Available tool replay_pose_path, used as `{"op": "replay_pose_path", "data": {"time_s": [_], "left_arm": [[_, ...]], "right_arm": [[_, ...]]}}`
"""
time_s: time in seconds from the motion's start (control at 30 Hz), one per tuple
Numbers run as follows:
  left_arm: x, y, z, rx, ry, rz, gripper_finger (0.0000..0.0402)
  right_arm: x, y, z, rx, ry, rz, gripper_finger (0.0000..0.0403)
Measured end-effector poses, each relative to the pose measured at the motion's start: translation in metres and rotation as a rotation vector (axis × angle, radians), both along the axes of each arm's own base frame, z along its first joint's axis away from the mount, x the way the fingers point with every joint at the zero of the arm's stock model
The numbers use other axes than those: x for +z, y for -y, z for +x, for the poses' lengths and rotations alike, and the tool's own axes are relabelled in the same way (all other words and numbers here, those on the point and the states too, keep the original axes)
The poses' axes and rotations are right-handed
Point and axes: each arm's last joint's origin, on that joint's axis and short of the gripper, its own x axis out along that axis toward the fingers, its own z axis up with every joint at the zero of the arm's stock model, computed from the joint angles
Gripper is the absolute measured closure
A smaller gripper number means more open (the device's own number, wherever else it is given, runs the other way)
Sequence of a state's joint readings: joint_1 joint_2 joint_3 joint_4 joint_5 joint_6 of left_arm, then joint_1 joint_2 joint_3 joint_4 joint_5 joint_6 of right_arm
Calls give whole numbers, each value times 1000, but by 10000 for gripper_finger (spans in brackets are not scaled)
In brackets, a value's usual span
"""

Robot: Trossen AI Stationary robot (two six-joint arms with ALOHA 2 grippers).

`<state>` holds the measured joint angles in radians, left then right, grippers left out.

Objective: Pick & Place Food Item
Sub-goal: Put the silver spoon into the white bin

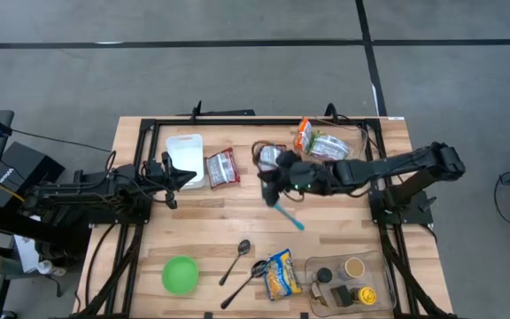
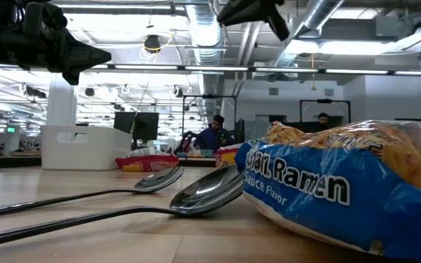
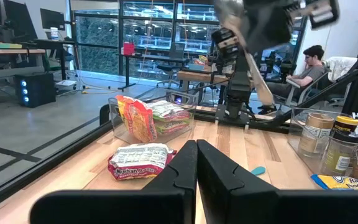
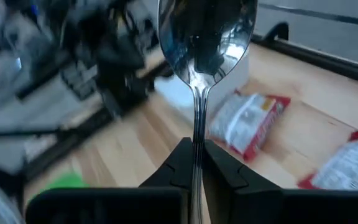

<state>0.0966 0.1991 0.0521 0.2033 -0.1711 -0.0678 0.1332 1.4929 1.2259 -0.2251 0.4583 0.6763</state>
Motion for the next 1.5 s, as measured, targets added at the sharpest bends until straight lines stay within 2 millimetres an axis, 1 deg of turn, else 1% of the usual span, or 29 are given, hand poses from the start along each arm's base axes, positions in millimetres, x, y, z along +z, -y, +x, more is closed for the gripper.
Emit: {"op": "replay_pose_path", "data": {"time_s": [0.17, 0.33, 0.53, 0.63, 0.77, 0.9, 0.97, 1.1, 1.23, 1.3, 1.37, 1.5], "left_arm": [[0, 0, 0, 0, 0, 0, 399], [0, -1, 0, 45, 2, -2, 399], [0, -1, 0, 45, 3, -2, 399], [0, -1, 0, 45, 4, -2, 399], [1, -1, 0, 45, 9, -2, 399], [2, -1, -1, 46, 26, -1, 399], [4, -1, -1, 45, 44, 1, 399], [8, -1, 0, 44, 87, 4, 399], [12, -1, 0, 41, 128, 7, 399], [14, -1, -1, 33, 152, -3, 399], [16, 0, -1, 10, 181, -55, 399], [16, 0, 0, -14, 217, -181, 399]], "right_arm": [[4, 19, 3, -149, 89, 77, 390], [4, 32, 2, -305, 154, 146, 389], [4, 38, -1, -514, 257, 172, 389], [0, 40, -3, -619, 313, 186, 388], [-10, 40, -4, -700, 386, 238, 384], [-33, 40, 9, -733, 435, 270, 385], [-43, 39, 21, -734, 473, 299, 388], [-68, 39, 48, -725, 578, 351, 387], [-86, 45, 66, -721, 698, 391, 387], [-93, 48, 72, -713, 739, 404, 390], [-97, 50, 76, -713, 766, 412, 392], [-100, 48, 82, -699, 756, 416, 391]]}}
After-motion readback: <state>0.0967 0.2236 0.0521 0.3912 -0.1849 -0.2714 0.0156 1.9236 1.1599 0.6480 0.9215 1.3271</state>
